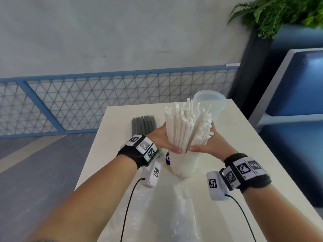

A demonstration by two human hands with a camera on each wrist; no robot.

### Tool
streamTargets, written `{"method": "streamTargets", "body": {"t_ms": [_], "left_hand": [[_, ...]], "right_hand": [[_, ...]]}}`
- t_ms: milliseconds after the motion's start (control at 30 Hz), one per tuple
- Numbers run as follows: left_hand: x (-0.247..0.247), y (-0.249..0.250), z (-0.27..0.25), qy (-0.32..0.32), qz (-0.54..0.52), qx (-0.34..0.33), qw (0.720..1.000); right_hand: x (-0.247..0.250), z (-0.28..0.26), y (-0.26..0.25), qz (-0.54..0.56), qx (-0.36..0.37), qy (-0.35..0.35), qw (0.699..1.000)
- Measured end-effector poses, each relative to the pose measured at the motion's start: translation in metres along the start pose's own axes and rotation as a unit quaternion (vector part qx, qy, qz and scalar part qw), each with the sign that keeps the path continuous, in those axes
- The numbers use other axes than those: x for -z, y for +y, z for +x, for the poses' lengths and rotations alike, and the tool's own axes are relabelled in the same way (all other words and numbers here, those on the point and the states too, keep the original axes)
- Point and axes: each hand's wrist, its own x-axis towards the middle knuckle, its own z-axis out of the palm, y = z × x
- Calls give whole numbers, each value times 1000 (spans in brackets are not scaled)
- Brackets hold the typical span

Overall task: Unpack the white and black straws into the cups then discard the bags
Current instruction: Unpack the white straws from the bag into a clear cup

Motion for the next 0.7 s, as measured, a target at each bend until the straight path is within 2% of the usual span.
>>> {"method": "streamTargets", "body": {"t_ms": [167,300,467,600,700], "left_hand": [[-16,3,11,41,39,-64,996],[-18,15,10,108,-86,-112,984],[-9,28,7,152,-135,-129,971],[-1,36,-4,154,-85,-173,969],[0,48,-15,182,-12,-241,953]], "right_hand": [[-18,7,-1,-8,50,43,998],[-20,10,-8,-7,66,115,991],[-11,13,-26,18,126,149,981],[-6,8,-31,-21,167,139,976],[-3,4,-34,-48,192,145,969]]}}
